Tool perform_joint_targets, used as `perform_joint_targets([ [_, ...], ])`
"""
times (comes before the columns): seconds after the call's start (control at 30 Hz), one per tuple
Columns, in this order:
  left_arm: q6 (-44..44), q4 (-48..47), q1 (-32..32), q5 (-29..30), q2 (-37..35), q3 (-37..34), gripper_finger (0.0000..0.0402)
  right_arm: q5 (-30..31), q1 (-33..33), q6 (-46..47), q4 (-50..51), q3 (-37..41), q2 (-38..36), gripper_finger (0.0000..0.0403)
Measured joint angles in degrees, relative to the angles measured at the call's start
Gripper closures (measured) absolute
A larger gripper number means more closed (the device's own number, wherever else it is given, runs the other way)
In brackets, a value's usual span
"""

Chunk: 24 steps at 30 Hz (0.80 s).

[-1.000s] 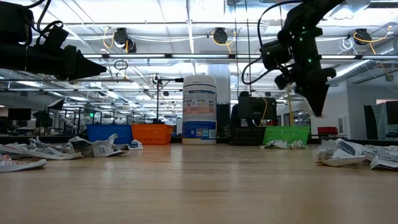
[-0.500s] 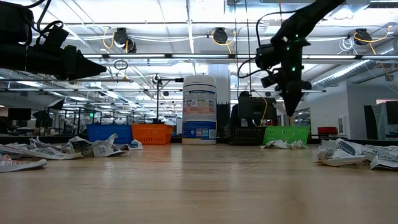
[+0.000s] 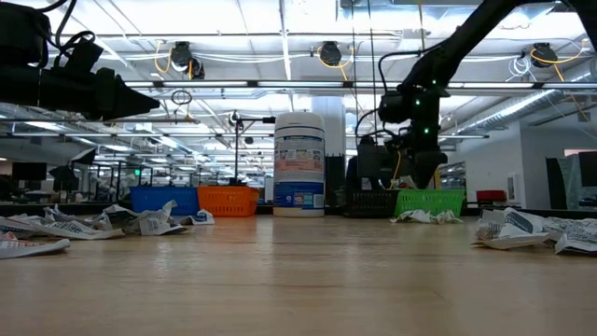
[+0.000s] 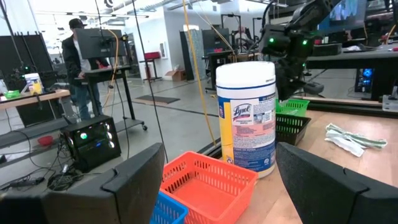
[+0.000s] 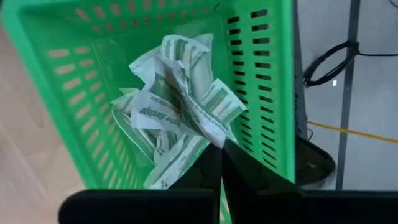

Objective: Pick & Place First Aid Supplies
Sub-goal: Put the bandage into the green bin

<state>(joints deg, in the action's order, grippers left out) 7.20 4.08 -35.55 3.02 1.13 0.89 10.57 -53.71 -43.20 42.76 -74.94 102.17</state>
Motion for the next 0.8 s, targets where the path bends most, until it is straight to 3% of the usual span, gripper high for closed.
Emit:
perform_joint_targets([
  [0.2, 0.0, 0.0, 0.0, 0.0, 0.0, 0.0, 0.0092, 1.5, 0.0, 0.3, 0.5, 0.0, 0.8, 0.0374],
  [0.43, 0.0, 0.0, 0.0, 0.0, 0.0, 0.0, 0.0092, 1.4, 0.1, 2.6, 1.0, 0.0, 0.3, 0.0278],
  [0.6, 0.0, 0.0, 0.0, 0.0, 0.0, 0.0, 0.0091, 4.7, 0.7, 20.8, 3.1, -0.7, -1.9, 0.0235],
  [0.8, 0.0, 0.0, 0.0, 0.0, 0.0, 0.0, 0.0091, 4.1, 1.5, 53.3, 10.6, -0.8, -6.2, 0.0235],
])
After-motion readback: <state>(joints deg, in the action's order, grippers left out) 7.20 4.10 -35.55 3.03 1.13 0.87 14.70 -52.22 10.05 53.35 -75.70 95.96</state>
